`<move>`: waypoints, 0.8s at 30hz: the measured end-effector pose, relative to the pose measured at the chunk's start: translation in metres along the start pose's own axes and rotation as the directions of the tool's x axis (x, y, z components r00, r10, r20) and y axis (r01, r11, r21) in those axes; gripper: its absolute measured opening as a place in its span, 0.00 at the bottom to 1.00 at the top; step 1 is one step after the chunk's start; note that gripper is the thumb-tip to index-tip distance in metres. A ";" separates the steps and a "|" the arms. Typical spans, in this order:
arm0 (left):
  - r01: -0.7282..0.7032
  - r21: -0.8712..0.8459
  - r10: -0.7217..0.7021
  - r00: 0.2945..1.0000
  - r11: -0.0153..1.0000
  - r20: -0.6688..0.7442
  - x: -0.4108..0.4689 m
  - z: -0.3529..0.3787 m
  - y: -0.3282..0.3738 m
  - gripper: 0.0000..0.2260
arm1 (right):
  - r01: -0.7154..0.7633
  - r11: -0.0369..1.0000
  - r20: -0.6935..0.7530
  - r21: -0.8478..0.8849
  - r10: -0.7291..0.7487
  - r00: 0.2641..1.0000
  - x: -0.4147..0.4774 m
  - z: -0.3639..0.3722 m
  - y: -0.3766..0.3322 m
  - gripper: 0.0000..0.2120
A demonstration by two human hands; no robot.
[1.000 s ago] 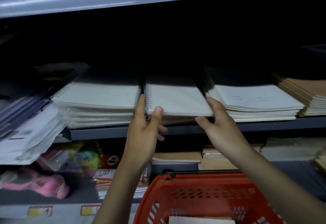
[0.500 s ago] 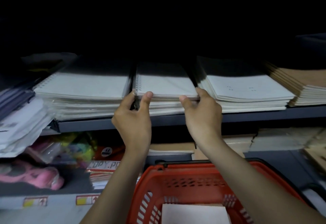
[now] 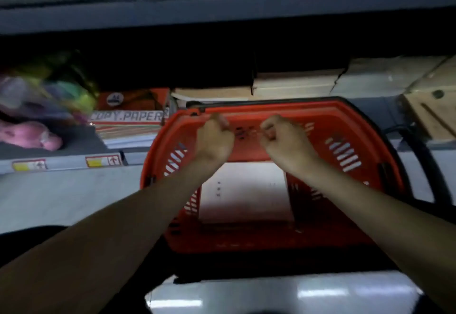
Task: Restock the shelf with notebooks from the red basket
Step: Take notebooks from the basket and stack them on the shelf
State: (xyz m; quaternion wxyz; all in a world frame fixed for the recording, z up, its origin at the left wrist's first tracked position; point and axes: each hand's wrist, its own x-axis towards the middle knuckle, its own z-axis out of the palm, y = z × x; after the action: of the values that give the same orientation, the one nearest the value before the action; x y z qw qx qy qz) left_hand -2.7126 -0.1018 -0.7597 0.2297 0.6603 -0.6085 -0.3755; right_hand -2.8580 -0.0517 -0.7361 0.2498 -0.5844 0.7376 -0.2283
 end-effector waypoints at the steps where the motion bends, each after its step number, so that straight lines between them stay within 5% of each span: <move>1: 0.123 0.111 -0.134 0.986 0.986 0.097 -0.003 0.014 -0.030 0.08 | -0.076 0.995 0.146 -0.070 0.086 0.985 -0.003 0.011 0.023 0.12; 4: 0.393 0.292 -0.470 0.841 0.872 0.269 -0.030 0.032 -0.093 0.07 | -0.237 0.944 0.448 -0.228 0.318 0.835 -0.015 0.039 0.076 0.17; 7: 0.422 0.452 -0.602 0.687 0.786 0.407 -0.039 0.037 -0.122 0.15 | -0.405 0.891 0.573 -0.206 0.446 0.688 -0.027 0.062 0.117 0.26; 12: 0.582 0.392 -0.695 0.661 0.712 0.282 -0.028 0.046 -0.116 0.19 | -0.476 0.858 0.702 -0.192 0.459 0.544 -0.040 0.087 0.156 0.29; 15: 0.674 0.273 -0.725 0.664 0.686 0.183 -0.020 0.045 -0.112 0.16 | -0.391 0.900 0.728 -0.192 0.398 0.559 -0.037 0.093 0.161 0.31; 18: 0.748 0.148 -0.752 0.593 0.647 0.287 -0.009 0.047 -0.098 0.05 | -0.104 0.923 0.720 -0.371 0.357 0.595 -0.043 0.100 0.162 0.34; 21: 0.807 0.005 -0.733 0.534 0.590 0.421 -0.002 0.044 -0.075 0.07 | 0.110 0.908 0.640 -0.404 0.195 0.743 -0.042 0.094 0.148 0.27; 24: 0.812 -0.056 -0.713 0.540 0.581 0.447 -0.002 0.043 -0.066 0.08 | 0.156 0.953 0.619 -0.259 0.041 0.784 -0.034 0.082 0.130 0.17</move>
State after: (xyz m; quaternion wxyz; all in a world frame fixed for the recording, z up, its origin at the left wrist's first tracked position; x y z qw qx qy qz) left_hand -2.7042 -0.0832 -0.8355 0.0029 0.7385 -0.2337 -0.6324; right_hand -2.8962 0.0055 -0.8776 0.3795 -0.6798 0.6223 0.0811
